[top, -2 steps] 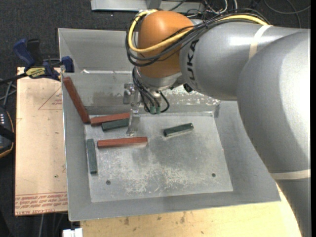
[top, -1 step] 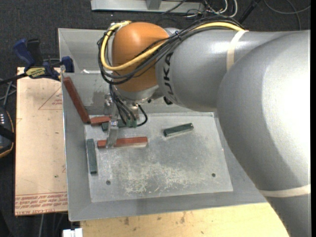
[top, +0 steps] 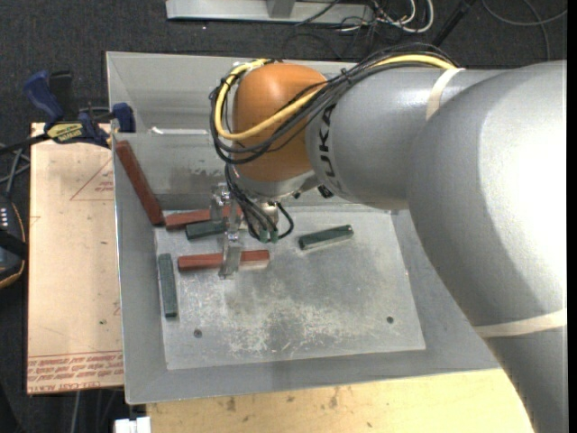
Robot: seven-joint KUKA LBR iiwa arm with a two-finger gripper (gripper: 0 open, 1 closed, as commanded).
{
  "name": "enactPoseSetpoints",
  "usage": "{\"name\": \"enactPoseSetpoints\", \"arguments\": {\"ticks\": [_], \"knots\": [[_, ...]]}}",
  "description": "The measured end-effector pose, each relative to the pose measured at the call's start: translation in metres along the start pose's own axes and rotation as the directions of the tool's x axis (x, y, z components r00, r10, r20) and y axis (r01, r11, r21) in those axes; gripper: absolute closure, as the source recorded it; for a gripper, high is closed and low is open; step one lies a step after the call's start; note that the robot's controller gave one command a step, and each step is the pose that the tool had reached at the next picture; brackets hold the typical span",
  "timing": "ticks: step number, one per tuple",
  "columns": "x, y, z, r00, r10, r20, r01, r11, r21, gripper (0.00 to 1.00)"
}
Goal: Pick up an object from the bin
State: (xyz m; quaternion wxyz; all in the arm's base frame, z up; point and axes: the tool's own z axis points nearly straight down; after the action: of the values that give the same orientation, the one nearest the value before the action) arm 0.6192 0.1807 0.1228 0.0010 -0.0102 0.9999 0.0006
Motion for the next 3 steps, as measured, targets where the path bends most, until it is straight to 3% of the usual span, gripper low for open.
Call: {"name": "enactPoseSetpoints", "arguments": {"ticks": [1,2,3], "knots": [[0.019,0.005,0.047,0.994,0.107,0.0,-0.107,0.994,0.0,0.0],[0.014,-0.005,0.052,0.999,-0.053,0.002,0.053,0.999,-0.001,1.0],[0.014,-0.005,0.052,0.999,-0.052,0.002,0.052,0.999,-0.001,1.0]]}}
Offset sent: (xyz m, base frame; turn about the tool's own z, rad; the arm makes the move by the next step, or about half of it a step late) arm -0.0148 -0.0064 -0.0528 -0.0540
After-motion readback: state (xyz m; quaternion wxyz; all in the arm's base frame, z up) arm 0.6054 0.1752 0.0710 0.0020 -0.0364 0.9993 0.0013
